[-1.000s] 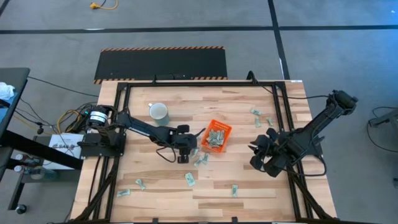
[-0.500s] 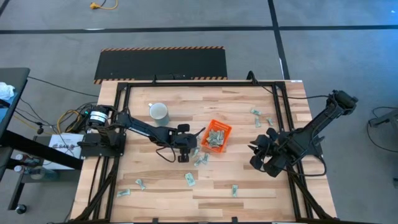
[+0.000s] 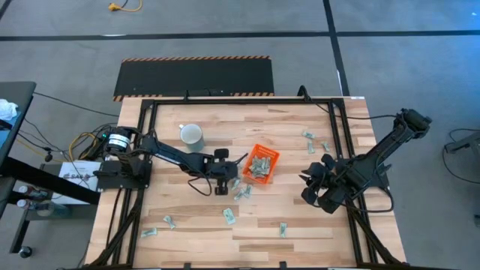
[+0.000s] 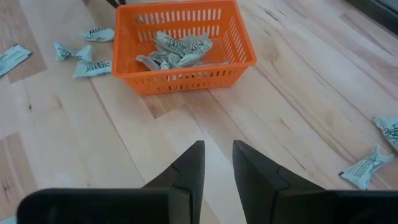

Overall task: Pick and place Stevia / Truvia into bins
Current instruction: Put the stevia packet into the basket

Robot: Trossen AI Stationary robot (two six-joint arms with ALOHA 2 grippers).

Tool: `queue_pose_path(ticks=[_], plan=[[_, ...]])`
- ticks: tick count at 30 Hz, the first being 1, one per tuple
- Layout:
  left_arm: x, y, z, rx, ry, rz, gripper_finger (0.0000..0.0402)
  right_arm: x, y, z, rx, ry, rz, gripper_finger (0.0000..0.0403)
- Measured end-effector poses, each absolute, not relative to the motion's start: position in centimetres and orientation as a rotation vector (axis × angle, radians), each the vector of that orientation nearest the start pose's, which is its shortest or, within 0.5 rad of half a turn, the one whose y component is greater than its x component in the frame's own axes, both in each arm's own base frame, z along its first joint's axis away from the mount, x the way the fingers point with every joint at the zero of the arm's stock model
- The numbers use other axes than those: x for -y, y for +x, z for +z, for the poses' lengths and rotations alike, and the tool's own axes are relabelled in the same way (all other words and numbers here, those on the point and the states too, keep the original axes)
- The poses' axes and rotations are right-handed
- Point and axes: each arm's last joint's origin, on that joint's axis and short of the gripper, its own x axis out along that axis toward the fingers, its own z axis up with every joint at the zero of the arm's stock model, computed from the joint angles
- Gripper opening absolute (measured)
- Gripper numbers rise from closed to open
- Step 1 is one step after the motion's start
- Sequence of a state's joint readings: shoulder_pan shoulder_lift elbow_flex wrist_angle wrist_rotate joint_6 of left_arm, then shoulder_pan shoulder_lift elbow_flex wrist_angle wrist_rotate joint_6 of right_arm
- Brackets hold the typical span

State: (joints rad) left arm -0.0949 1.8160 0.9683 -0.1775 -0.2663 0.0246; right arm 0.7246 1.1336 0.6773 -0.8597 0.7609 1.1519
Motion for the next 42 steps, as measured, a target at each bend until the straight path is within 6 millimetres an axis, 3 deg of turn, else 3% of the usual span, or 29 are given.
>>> queue_pose_path(ticks=[9, 15, 19, 22, 30, 42], plan=[[2.6, 32.9, 17.5, -0.915, 0.200, 0.160, 0.0000, -10.2, 14.6, 20.3, -0.768, 0.173, -0.535, 0.0076], [3.0, 32.2, 21.4, -0.752, 0.176, 0.153, 0.0000, -10.2, 14.6, 20.3, -0.746, 0.162, -0.547, 0.0076], [3.0, 32.9, 22.7, -0.610, 0.164, 0.104, 0.0000, -10.2, 14.6, 20.3, -0.738, 0.168, -0.553, 0.0076], [2.7, 34.0, 22.5, -0.546, 0.153, 0.052, 0.0000, -10.2, 14.6, 20.3, -0.731, 0.192, -0.563, 0.0076], [0.5, 36.1, 19.4, -0.544, 0.153, 0.074, 0.0000, -9.7, 14.9, 20.3, -0.714, 0.257, -0.617, 0.0076], [-0.9, 36.7, 18.3, -0.542, 0.117, 0.036, 0.0002, -6.7, 16.0, 20.2, -0.719, 0.329, -0.818, 0.0076]])
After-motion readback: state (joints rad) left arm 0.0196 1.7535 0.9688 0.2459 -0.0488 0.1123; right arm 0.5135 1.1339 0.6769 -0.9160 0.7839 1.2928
